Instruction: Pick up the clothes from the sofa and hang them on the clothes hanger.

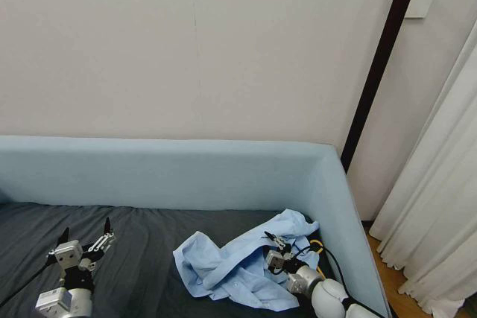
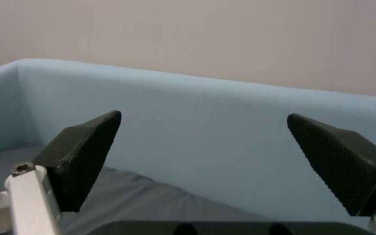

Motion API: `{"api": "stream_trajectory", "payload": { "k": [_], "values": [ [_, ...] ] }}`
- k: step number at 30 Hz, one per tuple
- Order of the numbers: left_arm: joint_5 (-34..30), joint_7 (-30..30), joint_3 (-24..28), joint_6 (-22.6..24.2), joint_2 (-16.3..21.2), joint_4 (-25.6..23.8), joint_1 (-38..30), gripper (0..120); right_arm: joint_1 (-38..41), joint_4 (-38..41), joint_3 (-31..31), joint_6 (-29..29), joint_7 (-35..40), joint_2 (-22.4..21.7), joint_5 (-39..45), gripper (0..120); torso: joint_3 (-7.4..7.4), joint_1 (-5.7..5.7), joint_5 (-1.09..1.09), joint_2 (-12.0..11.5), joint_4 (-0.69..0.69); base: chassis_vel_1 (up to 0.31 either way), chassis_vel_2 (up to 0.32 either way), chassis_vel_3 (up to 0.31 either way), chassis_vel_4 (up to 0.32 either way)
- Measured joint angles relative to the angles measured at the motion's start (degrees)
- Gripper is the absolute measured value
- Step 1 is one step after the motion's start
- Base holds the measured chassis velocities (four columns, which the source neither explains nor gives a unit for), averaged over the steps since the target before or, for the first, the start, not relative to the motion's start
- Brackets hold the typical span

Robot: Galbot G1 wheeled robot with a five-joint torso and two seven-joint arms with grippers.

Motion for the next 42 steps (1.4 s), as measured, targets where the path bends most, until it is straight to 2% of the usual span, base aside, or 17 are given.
{"api": "stream_trajectory", "payload": {
  "k": [2, 4, 6, 8, 11, 13, 15, 18, 19, 23, 24, 25, 27, 29, 34, 37, 42],
  "values": [
    [-0.1, 0.0, -0.2, 0.0, 0.1, 0.2, 0.0, 100, 0.8, -0.6, 0.4, 0.9, -0.7, 0.1, 0.4, 12, 0.0, 0.0, 0.0, 0.0, 0.0, 0.0, 0.0, 0.0, 0.0],
    [-0.1, 0.0, -0.3, 0.0, 0.1, 0.3, 0.0, 100, 1.0, -0.5, 0.5, 1.0, -1.1, 0.0, 0.9, 9, 0.0, 0.0, 0.0, 0.0, 0.0, 0.0, 0.0, 0.0, 0.0],
    [-0.2, -0.1, -0.3, 0.0, 0.1, 0.5, -0.1, 100, 1.5, 0.6, 0.6, 1.1, -2.2, -0.5, 2.5, 0, 0.0, 0.0, 0.0, 0.0, 0.0, 0.0, 0.0, 0.0, 0.0],
    [-0.2, -0.1, -0.3, 0.0, 0.1, 0.6, -0.2, 100, 1.8, 1.2, 0.6, 1.1, -2.8, -0.8, 3.6, 0, 0.0, 0.0, 0.0, 0.0, 0.0, 0.0, 0.0, 0.0, 0.0],
    [-0.2, -0.1, -0.1, -0.1, 0.1, 1.0, -0.8, 100, 2.5, 5.9, 0.1, 0.3, -4.9, -2.6, 13.1, 0, 0.0, 0.0, 0.0, 0.0, -0.01, 0.0, 0.0, 0.0, 0.0],
    [-0.2, -0.1, 0.0, -0.1, 0.1, 1.1, -0.9, 100, 2.6, 6.7, 0.1, 0.2, -5.1, -2.9, 14.7, 0, 0.0, 0.0, 0.0, 0.0, -0.01, 0.0, 0.0, 0.0, 0.0],
    [-0.2, -0.1, 0.3, -0.1, 0.2, 1.4, -1.4, 100, 3.2, 10.9, -0.1, -0.8, -5.8, -4.1, 21.1, 0, 0.0, 0.0, 0.0, 0.0, -0.01, 0.0, 0.0, 0.0, 0.0],
    [-0.2, -0.1, 0.8, -0.1, 0.3, 1.8, -2.0, 100, 5.0, 19.2, 0.0, -5.4, -6.3, -7.0, 33.4, 0, 0.0, 0.0, 0.0, 0.0, 0.01, 0.0, 0.0, 0.0, 0.0],
    [-0.2, -0.1, 0.8, -0.1, 0.3, 1.8, -2.0, 100, 5.0, 19.2, 0.0, -5.4, -6.3, -7.0, 33.4, 0, 0.0, 0.0, 0.0, 0.0, 0.01, 0.0, 0.0, 0.0, 0.0],
    [-0.2, -0.1, 1.4, -0.1, 0.2, 2.1, -2.6, 100, 8.7, 28.0, 0.0, -13.4, -4.7, -11.6, 46.5, 0, 0.0, 0.0, 0.0, 0.0, 0.0, 0.0, 0.0, 0.0, 0.0],
    [-0.2, -0.1, 1.4, -0.1, 0.2, 2.1, -2.6, 100, 8.7, 28.0, 0.0, -13.4, -4.7, -11.6, 46.5, 0, 0.0, 0.0, 0.0, 0.0, 0.0, 0.0, 0.0, 0.0, 0.0],
    [-0.2, -0.1, 1.6, -0.1, 0.2, 2.2, -2.8, 100, 10.2, 30.7, 0.0, -16.4, -3.4, -13.3, 50.7, 0, 0.0, 0.0, 0.0, 0.0, 0.0, 0.0, 0.0, 0.0, 0.0],
    [-0.2, -0.1, 1.7, -0.1, 0.2, 2.3, -3.0, 100, 11.6, 32.9, 0.1, -18.5, -2.4, -14.7, 53.7, 0, 0.0, 0.0, 0.0, 0.0, 0.0, 0.0, 0.0, 0.0, 0.0],
    [-0.2, -0.1, 2.0, -0.1, 0.1, 2.3, -3.3, 100, 14.9, 37.1, 0.8, -21.7, -1.2, -18.0, 59.1, 0, 0.0, 0.0, 0.0, 0.0, 0.0, 0.0, 0.0, 0.0, 0.0],
    [-0.2, -0.1, 2.4, -0.1, 0.1, 2.3, -3.6, 100, 18.3, 41.3, 2.4, -24.3, 0.0, -21.0, 64.9, 0, 0.0, 0.0, 0.0, 0.0, -0.01, 0.0, 0.0, 0.0, 0.0],
    [-0.2, -0.1, 3.2, 0.1, 0.1, 1.9, -4.4, 100, 25.7, 48.9, 6.6, -29.4, 5.2, -25.5, 79.2, 0, 0.0, 0.0, 0.01, 0.0, -0.01, 0.0, 0.0, 0.0, 0.0],
    [-0.2, -0.1, 3.9, 0.4, 0.0, 1.3, -4.7, 100, 32.9, 51.2, 8.3, -30.9, 7.7, -28.0, 85.1, 0, 0.0, 0.0, 0.01, 0.0, 0.0, 0.0, 0.0, 0.0, 0.0]
  ]
}}
